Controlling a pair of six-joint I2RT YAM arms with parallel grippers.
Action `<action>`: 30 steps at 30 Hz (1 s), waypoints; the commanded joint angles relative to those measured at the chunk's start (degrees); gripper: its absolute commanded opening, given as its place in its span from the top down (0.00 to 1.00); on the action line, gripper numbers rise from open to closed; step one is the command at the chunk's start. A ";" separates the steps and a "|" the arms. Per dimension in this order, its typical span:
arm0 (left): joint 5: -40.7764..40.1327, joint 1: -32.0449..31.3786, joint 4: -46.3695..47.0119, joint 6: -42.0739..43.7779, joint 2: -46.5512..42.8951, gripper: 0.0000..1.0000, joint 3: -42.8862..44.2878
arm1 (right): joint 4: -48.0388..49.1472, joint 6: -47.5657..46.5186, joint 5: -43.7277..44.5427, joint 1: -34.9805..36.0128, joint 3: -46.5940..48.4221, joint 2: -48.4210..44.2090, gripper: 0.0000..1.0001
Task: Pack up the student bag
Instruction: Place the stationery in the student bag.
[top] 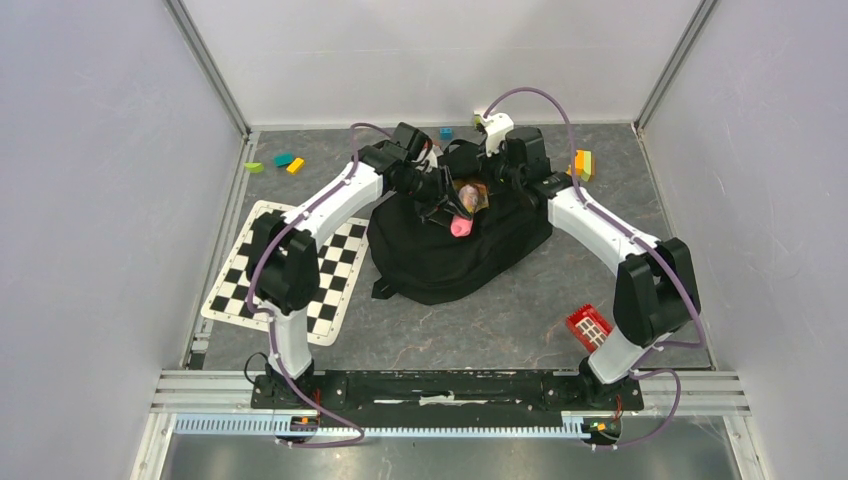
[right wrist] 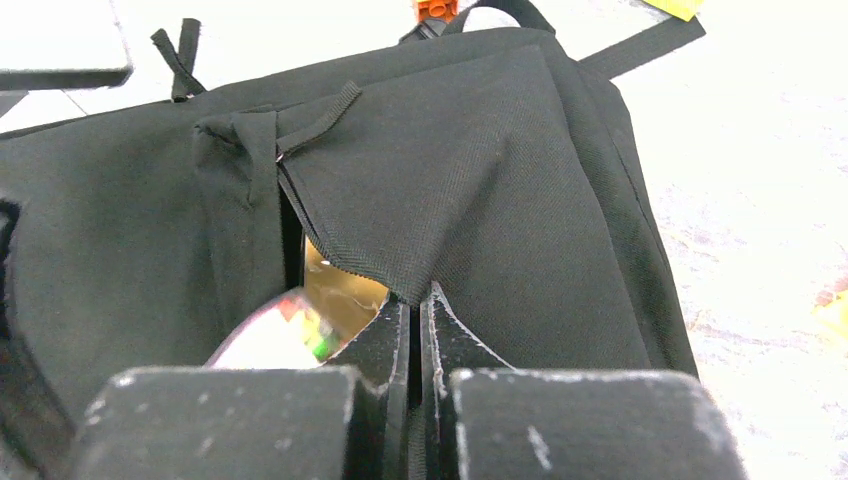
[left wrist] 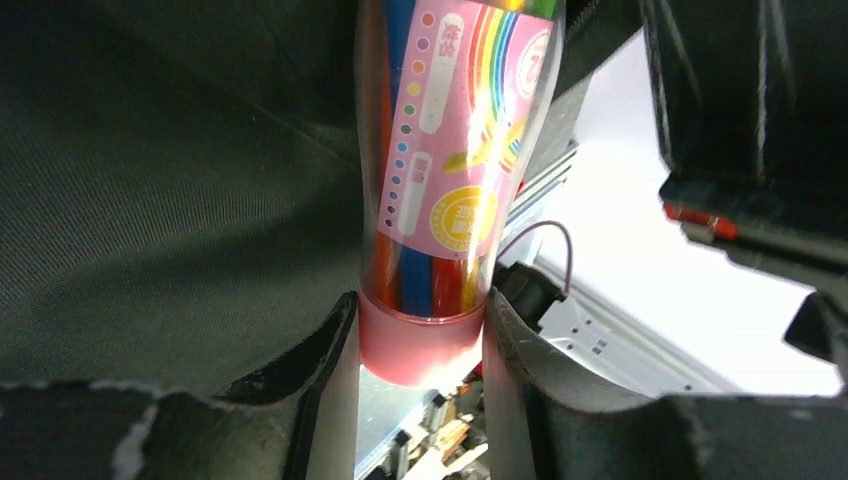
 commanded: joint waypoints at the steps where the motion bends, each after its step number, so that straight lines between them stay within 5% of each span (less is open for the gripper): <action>1: 2.14 1.87 6.78 -8.59 0.97 0.98 -0.37 | 9.70 -0.11 -3.99 0.78 -1.22 -5.62 1.00; 11: -7.94 2.36 32.42 -27.68 2.80 0.98 -7.17 | 10.67 -2.37 -7.96 1.81 -6.81 -9.53 1.00; 24: -22.16 1.23 43.96 -25.48 6.24 0.98 -5.55 | 10.95 -1.33 -10.57 3.04 -12.05 -11.26 1.00; 26: -23.50 1.23 42.32 -22.71 4.91 0.84 -5.74 | 10.38 -0.92 -10.57 3.04 -11.84 -11.36 1.00; 28: -24.09 1.23 40.82 -18.20 2.73 0.55 -6.58 | 8.45 -0.71 -8.29 3.04 -10.28 -11.50 0.96; 30: -24.25 1.23 38.31 -13.48 0.04 0.36 -7.63 | 5.19 -0.69 -5.47 3.04 -7.81 -11.75 0.79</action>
